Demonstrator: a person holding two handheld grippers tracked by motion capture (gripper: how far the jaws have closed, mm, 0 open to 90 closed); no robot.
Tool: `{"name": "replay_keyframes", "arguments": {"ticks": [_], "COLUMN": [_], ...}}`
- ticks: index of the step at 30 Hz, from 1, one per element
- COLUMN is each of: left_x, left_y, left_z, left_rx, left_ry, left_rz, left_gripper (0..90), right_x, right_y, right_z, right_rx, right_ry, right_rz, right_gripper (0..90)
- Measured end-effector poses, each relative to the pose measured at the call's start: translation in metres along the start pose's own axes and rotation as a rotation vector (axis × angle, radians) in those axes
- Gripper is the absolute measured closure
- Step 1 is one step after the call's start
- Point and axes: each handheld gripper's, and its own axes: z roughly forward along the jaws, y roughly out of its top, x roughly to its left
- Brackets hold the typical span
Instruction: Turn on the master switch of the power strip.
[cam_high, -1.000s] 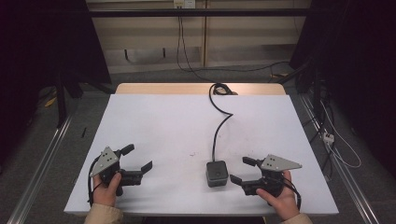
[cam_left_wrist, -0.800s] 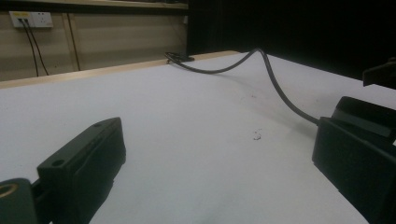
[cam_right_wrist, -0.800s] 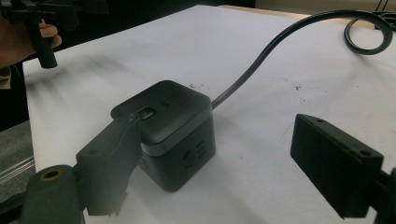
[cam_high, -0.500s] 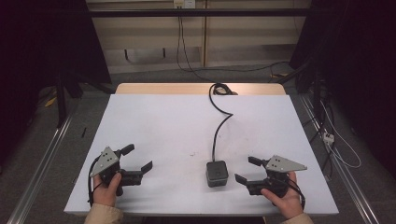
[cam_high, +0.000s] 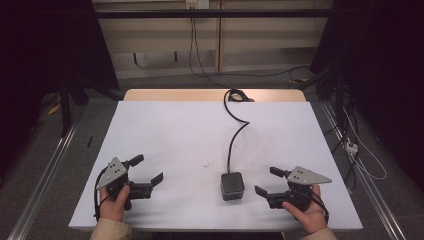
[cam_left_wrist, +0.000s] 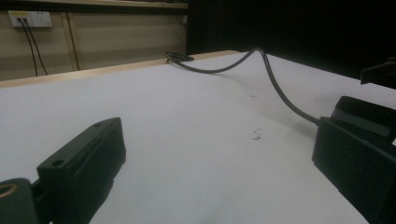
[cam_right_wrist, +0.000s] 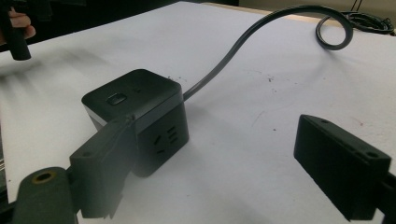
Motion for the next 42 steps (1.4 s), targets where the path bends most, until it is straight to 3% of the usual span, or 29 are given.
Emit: {"name": "replay_keyframes", "arguments": {"ticks": [42], "left_x": [0.001], "left_y": [0.0], "left_z": [0.0], "left_rx": [-0.004], "left_ry": [0.004], "left_rz": [-0.007], "left_gripper": [2.3], "right_x": [-0.012], "right_y": [-0.008], "right_z": [-0.01], "right_rx": [0.015], "right_ry": [-0.053], "right_rz": [-0.011], "right_gripper": [13.1]}}
